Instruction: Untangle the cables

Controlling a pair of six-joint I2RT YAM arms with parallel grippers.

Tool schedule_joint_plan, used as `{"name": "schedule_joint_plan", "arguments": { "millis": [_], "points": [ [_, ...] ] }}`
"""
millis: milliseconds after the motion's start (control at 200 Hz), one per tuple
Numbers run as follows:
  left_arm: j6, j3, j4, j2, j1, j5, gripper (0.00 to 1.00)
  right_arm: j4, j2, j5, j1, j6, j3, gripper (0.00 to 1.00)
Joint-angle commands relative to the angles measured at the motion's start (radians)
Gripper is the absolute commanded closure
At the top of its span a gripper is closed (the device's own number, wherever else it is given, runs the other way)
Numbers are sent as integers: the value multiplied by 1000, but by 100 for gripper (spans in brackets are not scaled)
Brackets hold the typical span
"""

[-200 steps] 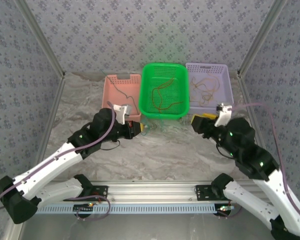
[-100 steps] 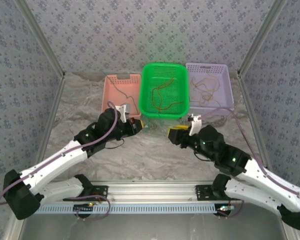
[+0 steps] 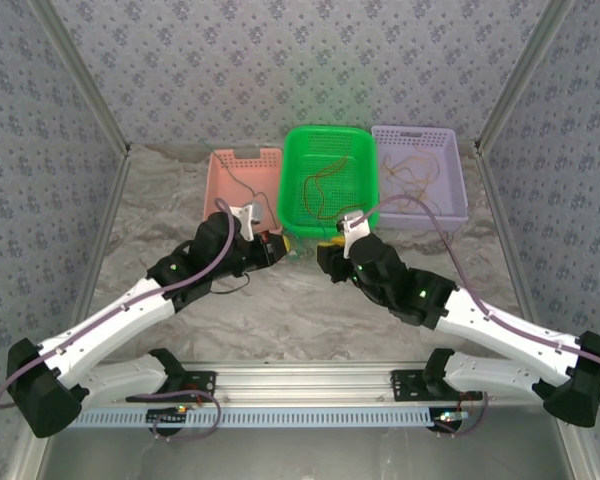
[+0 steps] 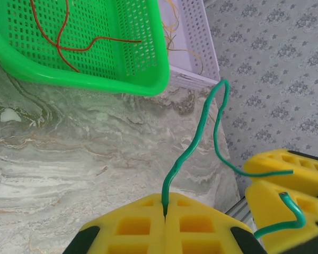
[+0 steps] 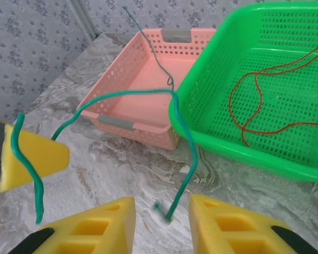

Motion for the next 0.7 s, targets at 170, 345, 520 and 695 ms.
{"name": "schedule_joint_plan", "arguments": {
  "millis": [170, 345, 520, 695],
  "points": [
    [10, 38, 8, 9, -13, 35, 100, 16, 10, 25, -58, -16, 49, 100],
    [48, 52, -13, 26, -12, 73, 100, -18, -57, -31, -130, -29, 62, 100],
    [193, 113, -105, 107, -27, 166, 100, -108, -67, -177, -264, -93, 167, 100],
    [391, 193, -270, 202, -120, 173, 100, -171, -18, -348, -403, -207, 290, 100]
  ]
}}
